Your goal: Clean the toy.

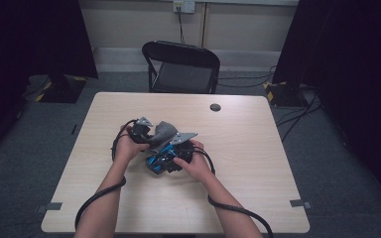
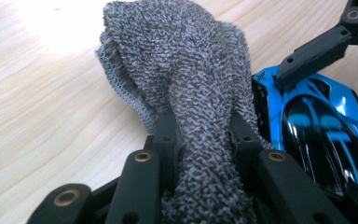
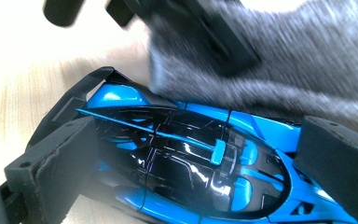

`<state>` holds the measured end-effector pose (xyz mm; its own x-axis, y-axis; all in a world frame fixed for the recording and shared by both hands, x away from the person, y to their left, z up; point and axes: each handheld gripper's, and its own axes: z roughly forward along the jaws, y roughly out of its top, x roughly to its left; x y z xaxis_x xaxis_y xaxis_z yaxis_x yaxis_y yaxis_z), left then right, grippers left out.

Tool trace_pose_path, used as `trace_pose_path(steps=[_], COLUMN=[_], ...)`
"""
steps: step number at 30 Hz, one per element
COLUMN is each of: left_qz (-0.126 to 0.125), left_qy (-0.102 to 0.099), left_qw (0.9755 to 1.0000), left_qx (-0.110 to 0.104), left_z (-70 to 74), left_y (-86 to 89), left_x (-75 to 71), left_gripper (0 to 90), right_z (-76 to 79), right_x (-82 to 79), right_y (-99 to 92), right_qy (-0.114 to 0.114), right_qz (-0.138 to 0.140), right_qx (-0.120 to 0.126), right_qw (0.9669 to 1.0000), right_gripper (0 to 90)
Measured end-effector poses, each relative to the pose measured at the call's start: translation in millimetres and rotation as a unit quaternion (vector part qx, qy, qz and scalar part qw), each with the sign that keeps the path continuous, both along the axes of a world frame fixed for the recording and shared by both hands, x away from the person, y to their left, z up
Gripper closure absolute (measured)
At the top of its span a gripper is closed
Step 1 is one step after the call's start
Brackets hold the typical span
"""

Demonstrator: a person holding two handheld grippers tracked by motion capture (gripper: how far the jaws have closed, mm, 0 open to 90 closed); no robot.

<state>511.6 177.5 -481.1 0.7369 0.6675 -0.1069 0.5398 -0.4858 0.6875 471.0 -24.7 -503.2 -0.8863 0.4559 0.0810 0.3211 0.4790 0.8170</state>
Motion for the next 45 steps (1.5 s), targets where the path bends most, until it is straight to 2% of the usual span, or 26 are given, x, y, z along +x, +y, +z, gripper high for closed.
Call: trace_pose_path(steps=[1, 4, 9, 12, 17, 20, 23, 25, 29, 36, 38, 45], left_qz=[-0.01, -0.013, 0.0, 0.009, -0.002, -0.005, -0.019, -0.023, -0.033, -0.035, -0.046, -0.046], left_qy=[0.001, -0.001, 0.002, -0.002, -0.008, -0.005, -0.008, -0.008, -0.005, 0.006, 0.008, 0.013], left_qw=[0.9999, 0.9999, 0.9998, 0.9999, 0.9998, 0.9998, 0.9993, 0.9992, 0.9986, 0.9988, 0.998, 0.9979], left_qx=[0.005, 0.008, 0.019, 0.01, 0.018, 0.018, 0.031, 0.033, 0.04, 0.035, 0.043, 0.044], left_z=[-3.7, -5.4, -4.8, -7.6, -8.9, -8.5, -6.9, -6.5, -4.5, -3.3, -1.6, -0.3], left_y=[-8.1, -13.9, -19.5, -20.1, -23.0, -23.1, -23.7, -23.9, -21.8, -12.9, -8.4, -0.3], left_x=[3.1, 5.1, 6.3, 5.8, 4.3, 4.1, 4.5, 4.2, 2.5, -1.4, -3.5, -10.1], left_gripper=[69.4, 66.9, 59.7, 59.2, 65.7, 68.3, 70.0, 70.6, 71.1, 71.1, 71.1, 71.0], right_z=[0.0, 0.0, 0.0, 0.0, -0.1, -0.1, -0.1, -0.1, -0.1, 0.0, 0.0, -0.1], right_x=[0.0, -0.1, -0.1, -0.1, -0.1, -0.1, 0.0, 0.0, 0.0, 0.0, 0.1, 0.1], right_y=[0.0, -0.1, 0.0, -0.1, 0.0, 0.0, 0.0, 0.0, 0.0, -0.1, -0.1, -0.1], right_qy=[0.0, -0.001, 0.0, -0.001, -0.001, -0.001, 0.0, 0.0, 0.0, 0.0, 0.001, 0.001], right_qz=[0.0, 0.0, 0.0, 0.0, 0.0, 0.0, 0.0, 0.0, 0.0, 0.0, 0.0, 0.0], right_qx=[0.0, 0.0, 0.0, 0.0, 0.0, 0.0, 0.0, 0.0, 0.001, 0.0, 0.0, 0.001], right_qw=[1.0, 1.0, 1.0, 1.0, 1.0, 1.0, 1.0, 1.0, 1.0, 1.0, 1.0, 1.0], right_gripper=[0.0, 0.0, 0.0, 0.0, 0.0, 0.0, 0.0, 0.0, 0.0, 0.0, 0.0, 0.0])
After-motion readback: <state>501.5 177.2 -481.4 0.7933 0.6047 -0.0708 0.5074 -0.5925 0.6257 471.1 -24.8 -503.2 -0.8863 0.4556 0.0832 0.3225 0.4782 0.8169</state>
